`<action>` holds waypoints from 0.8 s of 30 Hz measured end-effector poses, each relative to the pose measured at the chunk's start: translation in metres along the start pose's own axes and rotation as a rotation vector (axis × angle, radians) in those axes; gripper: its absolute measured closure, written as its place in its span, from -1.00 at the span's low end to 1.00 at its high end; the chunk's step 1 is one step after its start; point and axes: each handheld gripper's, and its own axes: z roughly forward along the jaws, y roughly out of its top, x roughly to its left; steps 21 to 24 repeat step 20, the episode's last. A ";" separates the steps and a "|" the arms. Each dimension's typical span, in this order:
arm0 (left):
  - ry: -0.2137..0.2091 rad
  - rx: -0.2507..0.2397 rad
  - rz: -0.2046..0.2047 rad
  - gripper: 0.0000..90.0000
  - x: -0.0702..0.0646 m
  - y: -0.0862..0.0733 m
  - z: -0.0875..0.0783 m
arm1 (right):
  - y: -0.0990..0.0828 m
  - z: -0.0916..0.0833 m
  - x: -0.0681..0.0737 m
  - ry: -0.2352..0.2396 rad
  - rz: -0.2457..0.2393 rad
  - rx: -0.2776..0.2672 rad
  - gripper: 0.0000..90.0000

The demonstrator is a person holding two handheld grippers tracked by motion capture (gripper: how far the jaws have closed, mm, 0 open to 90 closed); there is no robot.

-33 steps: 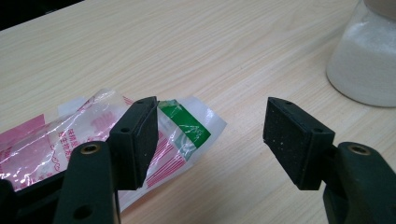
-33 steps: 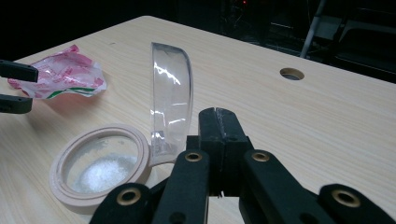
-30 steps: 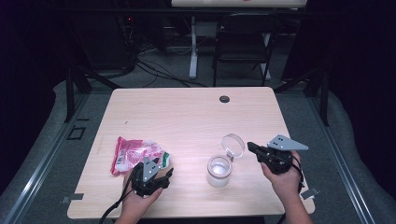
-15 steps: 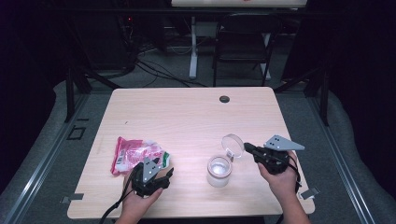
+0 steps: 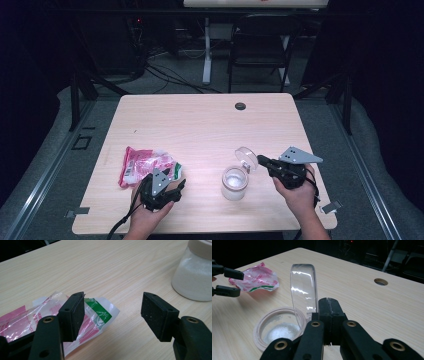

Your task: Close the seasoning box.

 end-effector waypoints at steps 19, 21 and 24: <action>-0.001 0.017 0.008 -0.21 -0.001 -0.001 0.003 | -0.008 0.006 0.030 0.076 -0.073 0.022 0.92; 0.000 0.020 0.008 -0.21 -0.001 -0.001 0.003 | -0.009 0.006 0.030 0.078 -0.068 0.020 0.89; 0.000 0.020 0.008 -0.21 -0.001 -0.001 0.003 | -0.009 0.006 0.030 0.078 -0.068 0.020 0.89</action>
